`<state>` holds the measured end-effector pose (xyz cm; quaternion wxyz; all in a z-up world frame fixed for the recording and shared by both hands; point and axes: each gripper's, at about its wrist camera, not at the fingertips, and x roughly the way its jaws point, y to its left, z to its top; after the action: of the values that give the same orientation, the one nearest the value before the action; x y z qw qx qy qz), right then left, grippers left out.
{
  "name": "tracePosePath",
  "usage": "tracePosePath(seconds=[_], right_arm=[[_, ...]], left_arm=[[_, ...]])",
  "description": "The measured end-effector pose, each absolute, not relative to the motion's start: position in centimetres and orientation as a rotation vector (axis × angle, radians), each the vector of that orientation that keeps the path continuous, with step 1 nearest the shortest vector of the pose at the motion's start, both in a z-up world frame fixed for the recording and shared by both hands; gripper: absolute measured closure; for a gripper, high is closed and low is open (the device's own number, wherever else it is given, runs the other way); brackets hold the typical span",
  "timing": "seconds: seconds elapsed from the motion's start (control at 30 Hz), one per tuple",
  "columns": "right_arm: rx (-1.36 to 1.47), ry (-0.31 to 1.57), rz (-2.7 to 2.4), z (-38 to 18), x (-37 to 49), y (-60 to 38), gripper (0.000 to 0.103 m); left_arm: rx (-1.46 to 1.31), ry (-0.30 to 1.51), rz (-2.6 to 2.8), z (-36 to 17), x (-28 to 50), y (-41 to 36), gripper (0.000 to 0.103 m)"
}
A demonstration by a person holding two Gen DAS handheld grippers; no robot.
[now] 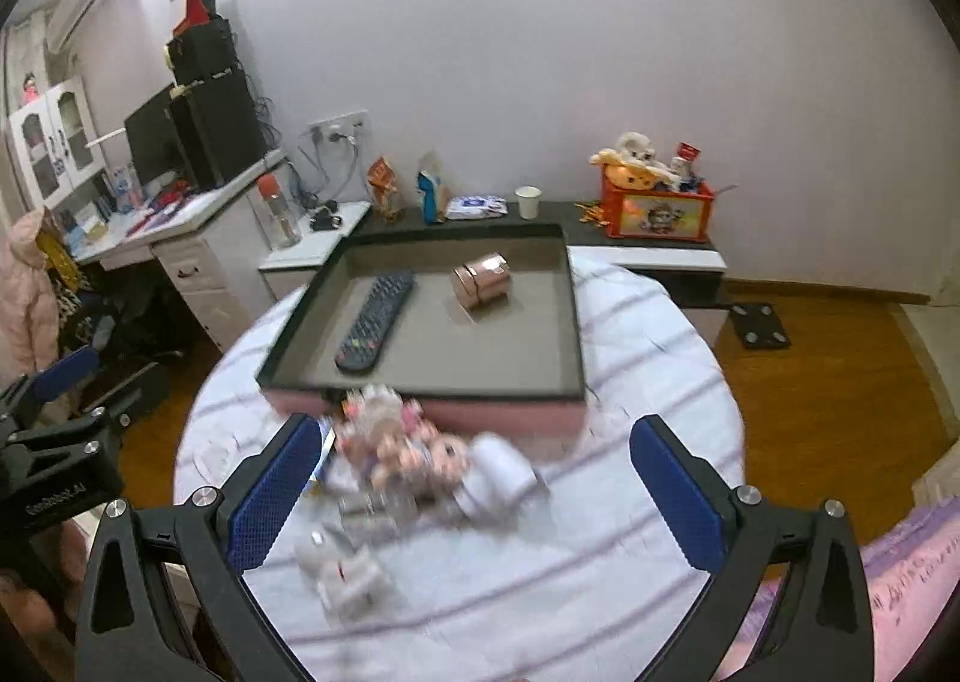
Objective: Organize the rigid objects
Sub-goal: 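Withdraw both open tools from the box toward the remaining objects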
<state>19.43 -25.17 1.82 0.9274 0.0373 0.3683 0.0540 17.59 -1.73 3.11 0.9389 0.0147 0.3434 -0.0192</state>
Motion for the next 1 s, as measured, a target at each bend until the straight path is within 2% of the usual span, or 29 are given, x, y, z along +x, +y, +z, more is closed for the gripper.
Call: tracePosePath(seconds=[0.33, 0.53, 1.0], right_arm=[[0.089, 0.840, 0.129, -1.6, 16.5, -24.7, 0.000], [0.082, 0.841, 0.133, -1.9, 15.4, -24.3, 0.000], [0.105, 0.848, 0.101, -2.1, 15.0, -25.6, 0.000]], left_arm=[[-0.016, 0.810, -0.042, -0.1, 14.3, -1.2, 0.000], [-0.019, 0.788, -0.062, 0.0, 12.8, -1.2, 0.000], [-0.011, 0.859, -0.127, -2.3, 12.5, -3.3, 0.000]])
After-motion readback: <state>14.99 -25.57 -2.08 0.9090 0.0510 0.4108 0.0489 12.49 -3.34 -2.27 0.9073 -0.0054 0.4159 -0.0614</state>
